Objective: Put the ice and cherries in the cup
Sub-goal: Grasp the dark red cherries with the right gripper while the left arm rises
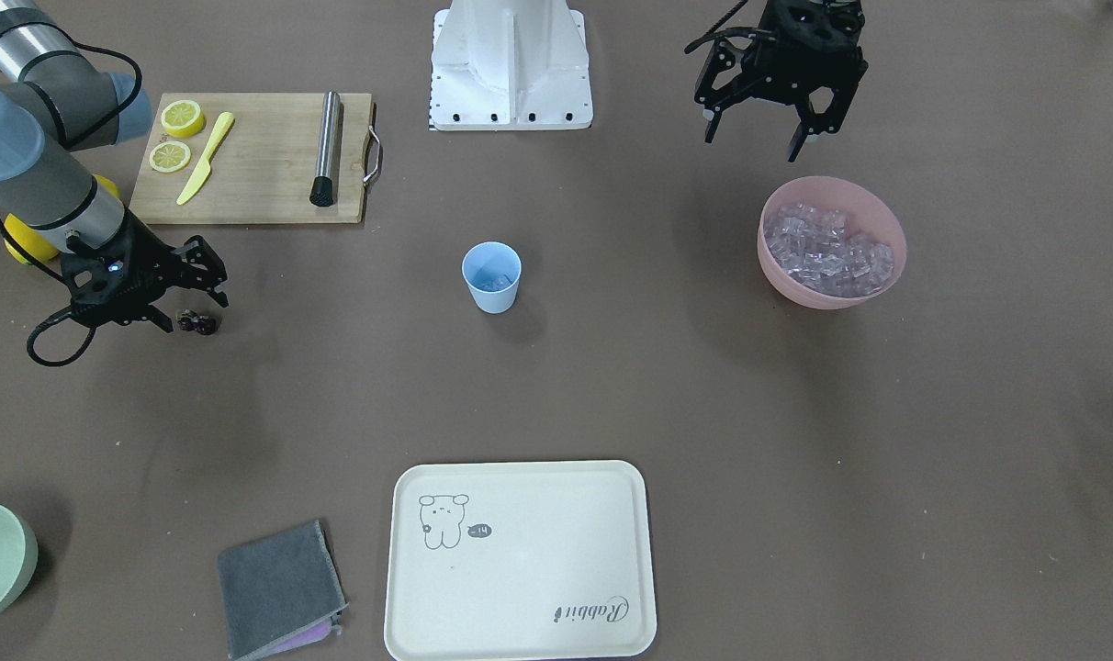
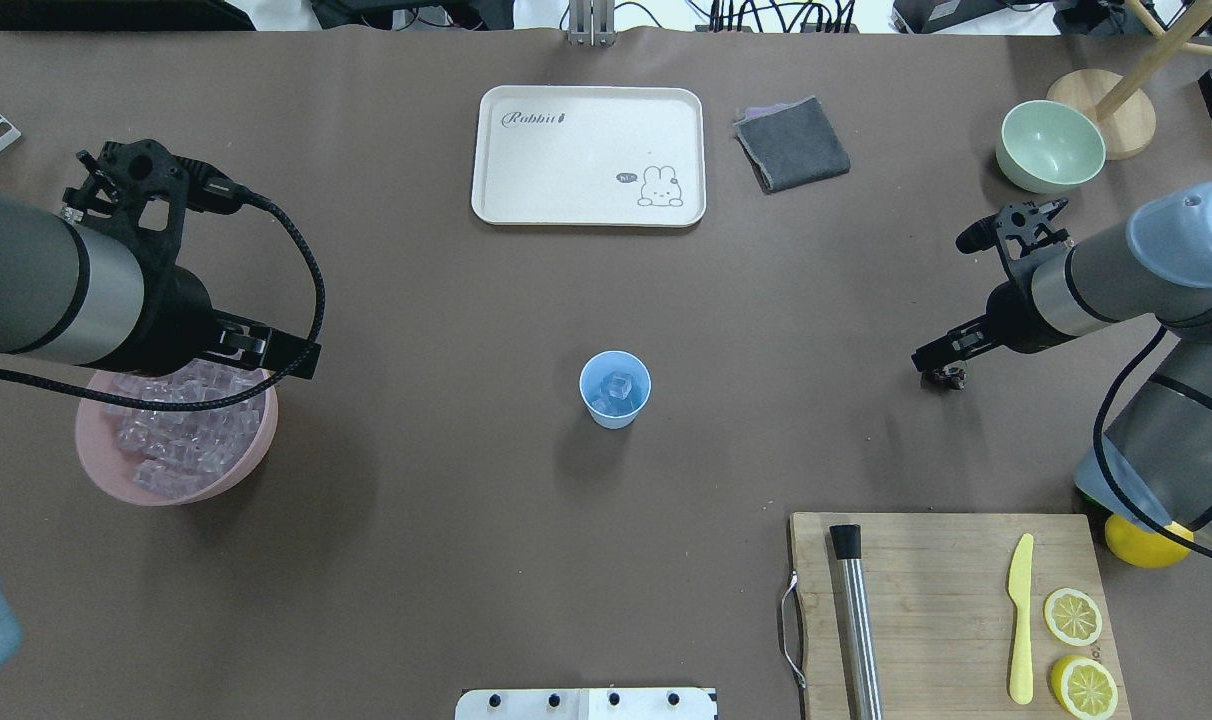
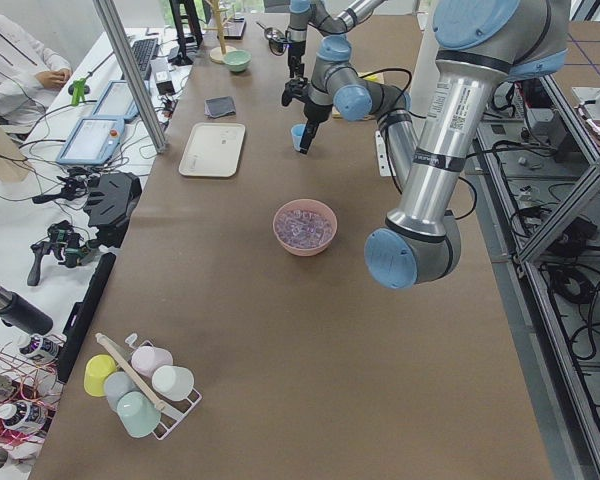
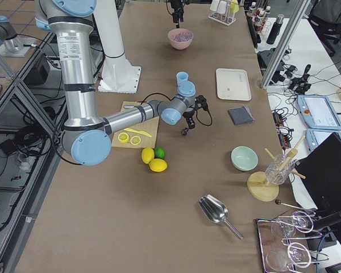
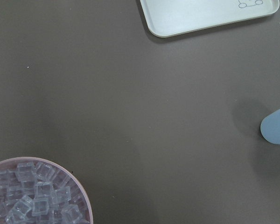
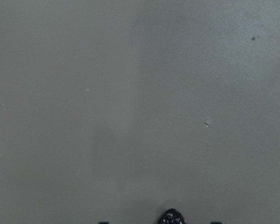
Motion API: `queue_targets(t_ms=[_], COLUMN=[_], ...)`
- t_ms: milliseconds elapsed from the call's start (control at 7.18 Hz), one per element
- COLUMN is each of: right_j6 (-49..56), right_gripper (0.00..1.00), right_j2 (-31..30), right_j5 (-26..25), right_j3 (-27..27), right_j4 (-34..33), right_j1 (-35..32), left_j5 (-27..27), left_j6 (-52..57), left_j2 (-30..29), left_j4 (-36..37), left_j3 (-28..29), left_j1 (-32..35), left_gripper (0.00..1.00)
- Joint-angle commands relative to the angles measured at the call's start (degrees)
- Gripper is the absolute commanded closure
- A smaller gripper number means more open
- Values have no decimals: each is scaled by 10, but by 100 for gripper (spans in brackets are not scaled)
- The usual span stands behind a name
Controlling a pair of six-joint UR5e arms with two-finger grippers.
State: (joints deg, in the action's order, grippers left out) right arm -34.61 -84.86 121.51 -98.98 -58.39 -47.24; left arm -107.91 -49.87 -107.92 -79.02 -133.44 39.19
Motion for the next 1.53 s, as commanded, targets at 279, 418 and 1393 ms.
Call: queue_targets(t_ms=[279, 418, 1393], right_j6=[45, 52, 44], right_gripper=[64, 76, 100], right_j2=[-7, -6, 2], right_j5=[-3, -2, 21], right_j3=[18, 19, -15], right_j4=[-1, -1, -11], right_j1=[3, 2, -25], left_j5=[1, 1, 1], left_j6=[-4, -4, 4], left_j2=[2, 2, 4], left_j4=[0, 0, -1], left_j3=[-1, 0, 2], left_j1=[0, 0, 2], left_gripper=[3, 3, 3])
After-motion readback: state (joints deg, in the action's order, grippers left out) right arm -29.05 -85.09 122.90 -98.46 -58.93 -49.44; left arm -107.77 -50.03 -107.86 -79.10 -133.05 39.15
